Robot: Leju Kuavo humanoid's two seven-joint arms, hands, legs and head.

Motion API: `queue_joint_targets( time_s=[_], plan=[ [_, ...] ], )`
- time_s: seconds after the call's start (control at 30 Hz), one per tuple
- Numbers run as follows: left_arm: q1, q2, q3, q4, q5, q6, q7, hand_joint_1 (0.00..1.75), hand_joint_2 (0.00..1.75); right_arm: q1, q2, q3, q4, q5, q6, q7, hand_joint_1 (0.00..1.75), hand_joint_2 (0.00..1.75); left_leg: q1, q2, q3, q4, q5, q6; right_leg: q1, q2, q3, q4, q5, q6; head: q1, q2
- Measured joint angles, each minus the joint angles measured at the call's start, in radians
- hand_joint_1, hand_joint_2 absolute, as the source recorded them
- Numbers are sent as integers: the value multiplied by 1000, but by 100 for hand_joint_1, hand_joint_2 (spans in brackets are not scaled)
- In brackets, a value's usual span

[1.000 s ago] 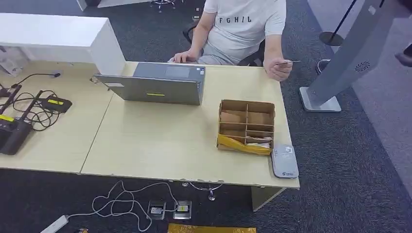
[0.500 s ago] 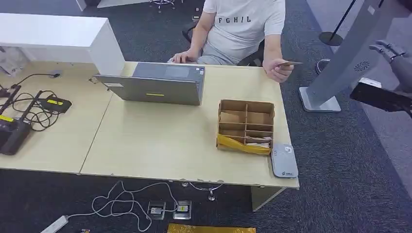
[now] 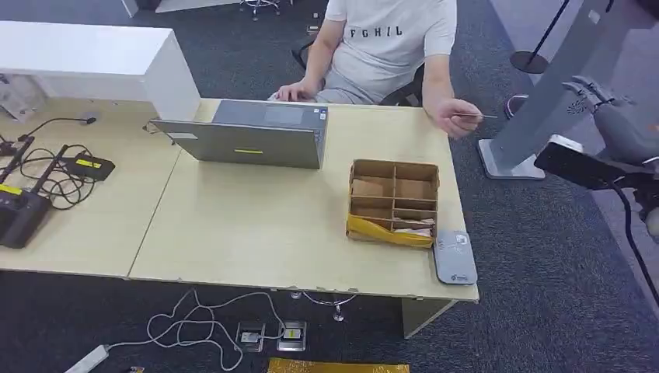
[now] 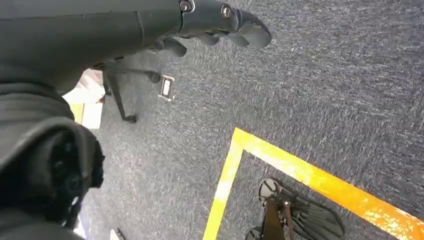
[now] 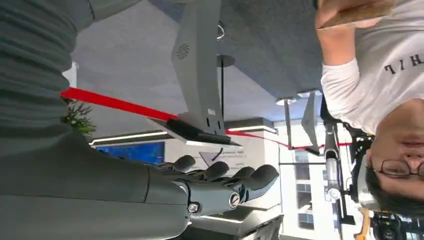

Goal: Pass the card to the sensor for recognition and then transmit it.

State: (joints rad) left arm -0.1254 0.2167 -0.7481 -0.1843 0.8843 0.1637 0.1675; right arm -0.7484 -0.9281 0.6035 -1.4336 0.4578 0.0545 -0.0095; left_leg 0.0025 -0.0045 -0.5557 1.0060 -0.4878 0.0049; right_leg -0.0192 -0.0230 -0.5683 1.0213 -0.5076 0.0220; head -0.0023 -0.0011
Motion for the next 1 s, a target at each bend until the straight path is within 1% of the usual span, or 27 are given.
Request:
queue_joint_targets(
  time_s=[0.07,0.17,0.23,0.37,0.5,0.7,1.0],
  plan=[
    [0,1,-6,0,0,0,0,0,0,7,6,-2,-3,-5,-6,4,0,175,0,0,0,0,0,0,0,0,0,0,0,0,0,0],
    [0,2,-8,0,-4,-5,0,0,0,20,22,-16,-8,-21,-24,29,0,175,0,0,0,0,0,0,0,0,0,0,0,0,0,0],
    [0,2,-13,0,-10,-9,0,0,0,33,38,-24,-8,-31,-36,50,0,175,0,0,0,0,0,0,0,0,0,0,0,0,0,0],
    [-1,3,-22,0,-16,-19,-3,0,0,72,69,-41,-8,-44,-56,69,0,175,0,0,0,0,0,0,0,0,0,0,0,0,0,0],
    [-1,8,-33,0,-22,-27,-3,0,0,111,99,-70,-8,-42,-70,70,0,175,0,0,0,0,0,0,0,0,0,0,0,0,0,0],
    [-1,13,-47,0,-26,-28,-1,0,0,147,127,-101,-8,-39,-70,69,0,175,0,0,0,0,0,0,0,0,0,0,0,0,0,0],
    [-1,13,-62,0,-26,-27,-3,0,0,185,147,-139,-13,-16,-55,68,0,175,0,0,0,0,0,0,0,0,0,0,0,0,0,0]
  ],
)
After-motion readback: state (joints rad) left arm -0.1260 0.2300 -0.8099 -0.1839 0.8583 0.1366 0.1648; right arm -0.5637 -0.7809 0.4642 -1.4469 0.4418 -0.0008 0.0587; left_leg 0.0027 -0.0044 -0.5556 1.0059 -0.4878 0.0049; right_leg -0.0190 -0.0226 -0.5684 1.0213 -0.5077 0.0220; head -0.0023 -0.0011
